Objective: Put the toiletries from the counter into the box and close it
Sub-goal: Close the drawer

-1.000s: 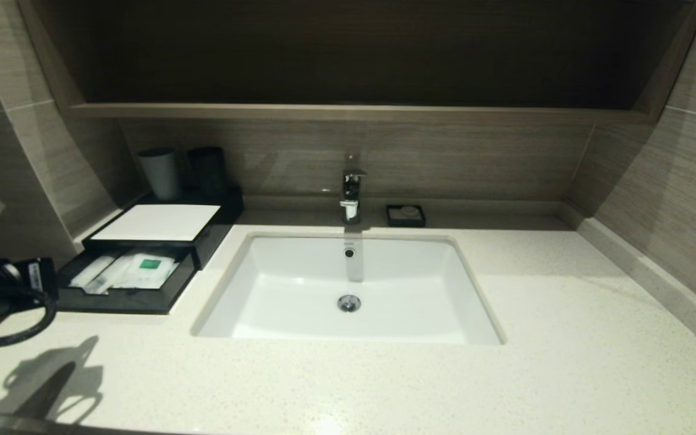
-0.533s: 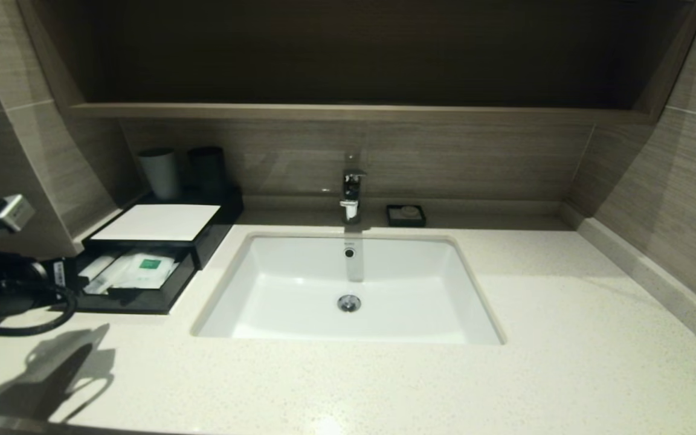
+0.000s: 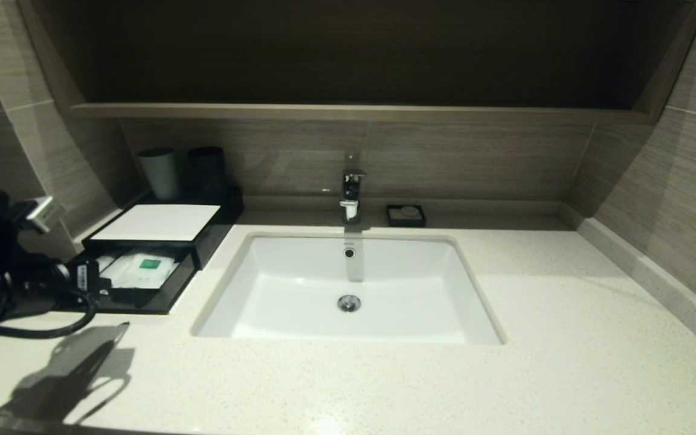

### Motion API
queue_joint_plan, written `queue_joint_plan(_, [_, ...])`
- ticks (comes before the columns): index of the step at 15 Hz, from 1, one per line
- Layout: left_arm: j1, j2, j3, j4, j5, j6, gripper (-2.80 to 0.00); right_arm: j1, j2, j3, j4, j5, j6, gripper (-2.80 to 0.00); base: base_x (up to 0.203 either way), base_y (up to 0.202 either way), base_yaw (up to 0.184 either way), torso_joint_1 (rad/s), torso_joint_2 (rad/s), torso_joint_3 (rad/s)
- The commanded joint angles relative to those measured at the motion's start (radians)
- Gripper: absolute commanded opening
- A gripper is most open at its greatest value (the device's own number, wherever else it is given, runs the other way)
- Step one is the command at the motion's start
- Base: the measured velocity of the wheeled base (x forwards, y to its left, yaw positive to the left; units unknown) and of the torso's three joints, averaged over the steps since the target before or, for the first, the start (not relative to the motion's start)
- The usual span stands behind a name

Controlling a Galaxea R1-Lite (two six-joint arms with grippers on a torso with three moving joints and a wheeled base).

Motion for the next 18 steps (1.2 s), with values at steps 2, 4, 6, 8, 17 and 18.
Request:
queue_joint_plan(2, [0.001, 0.036, -0.008, -0.009, 0.001, 0.002, -2.8, 0.0, -0.002, 0.0, 0.0, 0.0, 0.0, -2.8, 0.0, 0.0, 0.0, 0.0, 0.0, 0.0])
queue_joint_plan(4, [0.001, 0.072, -0.041, -0.004, 0.001, 0.001, -2.8, 0.0, -0.002, 0.0, 0.0, 0.0, 0.0, -2.8, 0.0, 0.0, 0.0, 0.0, 0.0, 0.0])
queue_joint_plan(6, [0.001, 0.103, -0.063, -0.005, 0.001, -0.001, -2.8, 0.0, -0.002, 0.0, 0.0, 0.0, 0.0, -2.8, 0.0, 0.0, 0.0, 0.0, 0.0, 0.0])
queue_joint_plan(8, [0.001, 0.1, -0.062, 0.001, 0.001, -0.001, -2.8, 0.001, -0.002, 0.0, 0.0, 0.0, 0.0, -2.8, 0.0, 0.0, 0.0, 0.0, 0.0, 0.0])
queue_joint_plan(17, [0.009, 0.096, -0.059, 0.027, 0.016, 0.002, -2.8, 0.001, -0.002, 0.0, 0.0, 0.0, 0.0, -2.8, 0.0, 0.0, 0.0, 0.0, 0.0, 0.0])
queue_joint_plan(18, [0.01, 0.097, -0.059, 0.027, 0.016, 0.002, -2.8, 0.0, -0.002, 0.0, 0.0, 0.0, 0.0, -2.8, 0.0, 0.0, 0.0, 0.0, 0.0, 0.0])
